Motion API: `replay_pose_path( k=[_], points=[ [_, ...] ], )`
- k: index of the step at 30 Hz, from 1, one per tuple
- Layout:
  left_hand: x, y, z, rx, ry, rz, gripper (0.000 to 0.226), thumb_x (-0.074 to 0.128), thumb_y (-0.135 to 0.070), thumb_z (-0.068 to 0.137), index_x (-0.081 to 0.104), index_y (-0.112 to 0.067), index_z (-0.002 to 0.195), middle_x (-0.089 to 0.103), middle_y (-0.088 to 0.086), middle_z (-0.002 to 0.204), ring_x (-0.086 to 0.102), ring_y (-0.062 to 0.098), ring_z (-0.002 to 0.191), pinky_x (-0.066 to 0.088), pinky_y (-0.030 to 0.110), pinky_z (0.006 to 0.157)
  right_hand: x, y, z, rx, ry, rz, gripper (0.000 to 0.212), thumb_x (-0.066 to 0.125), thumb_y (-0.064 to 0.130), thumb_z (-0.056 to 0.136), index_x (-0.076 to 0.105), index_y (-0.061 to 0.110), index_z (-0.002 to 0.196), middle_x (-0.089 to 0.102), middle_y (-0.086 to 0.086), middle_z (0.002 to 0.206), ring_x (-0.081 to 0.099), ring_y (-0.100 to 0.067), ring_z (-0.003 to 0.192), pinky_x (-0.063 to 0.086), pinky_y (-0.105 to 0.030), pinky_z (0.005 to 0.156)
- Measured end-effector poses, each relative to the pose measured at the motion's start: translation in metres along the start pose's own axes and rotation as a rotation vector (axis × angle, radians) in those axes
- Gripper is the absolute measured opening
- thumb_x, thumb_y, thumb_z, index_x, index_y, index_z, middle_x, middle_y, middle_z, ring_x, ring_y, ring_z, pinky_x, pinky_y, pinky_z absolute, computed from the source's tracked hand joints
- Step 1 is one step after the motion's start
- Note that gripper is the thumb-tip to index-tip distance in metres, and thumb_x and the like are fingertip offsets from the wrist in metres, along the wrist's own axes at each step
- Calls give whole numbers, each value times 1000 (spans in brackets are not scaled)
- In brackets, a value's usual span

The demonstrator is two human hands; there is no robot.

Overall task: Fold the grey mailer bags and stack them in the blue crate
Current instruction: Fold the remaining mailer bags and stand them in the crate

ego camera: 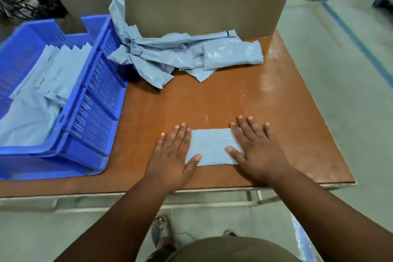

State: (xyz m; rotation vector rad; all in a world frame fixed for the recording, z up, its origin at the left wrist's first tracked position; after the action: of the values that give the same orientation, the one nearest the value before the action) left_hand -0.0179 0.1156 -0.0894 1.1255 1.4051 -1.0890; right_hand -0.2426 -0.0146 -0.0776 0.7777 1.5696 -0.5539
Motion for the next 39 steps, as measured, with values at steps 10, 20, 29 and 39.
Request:
replay_pose_path(
  k=[10, 20, 29, 39],
  points=[
    [-49, -26, 17, -52, -225, -225, 67, 15, -51, 109, 31, -16, 164, 26, 8, 174, 18, 23, 162, 16, 49, 132, -38, 14, 4, -15, -126, 133, 68, 20, 50, 108, 17, 19, 169, 4, -4, 179, -4, -25, 165, -4, -54, 132],
    [-5, -35, 25, 83, -27, -49, 85, -2, -72, 102, 9, -24, 171, 0, -4, 179, -4, 14, 164, 3, 48, 133, 4, 13, 3, -146, 14, 31, 82, 2, 74, 103, 0, 28, 171, -12, 6, 177, -12, -15, 163, -4, -52, 131],
    [-43, 4, 28, -31, -21, -130, 74, 29, -73, 101, 24, -35, 164, 27, -3, 173, 25, 22, 160, 21, 47, 130, -18, -30, -7, 64, -91, 168, 73, 16, 68, 107, 18, 29, 169, 6, 2, 178, -4, -21, 164, -4, -56, 131],
    [-72, -52, 91, -20, 365, -61, 52, 79, -61, 74, 61, -29, 111, 65, -4, 113, 62, 23, 107, 55, 48, 94, -40, 25, -22, -206, -187, 185, 58, 38, 59, 100, 45, 36, 152, 25, 0, 175, 14, -22, 163, 6, -65, 129]
  ],
)
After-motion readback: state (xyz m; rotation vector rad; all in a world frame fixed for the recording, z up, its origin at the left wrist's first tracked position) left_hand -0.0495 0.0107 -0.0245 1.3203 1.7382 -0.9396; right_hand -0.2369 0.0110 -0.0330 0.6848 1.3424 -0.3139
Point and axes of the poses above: each hand's wrist, its own z-axis towards the middle knuckle, its own x-axis out of the palm, y = z × x, the point moved 6 cm from there along z, towards the middle knuckle
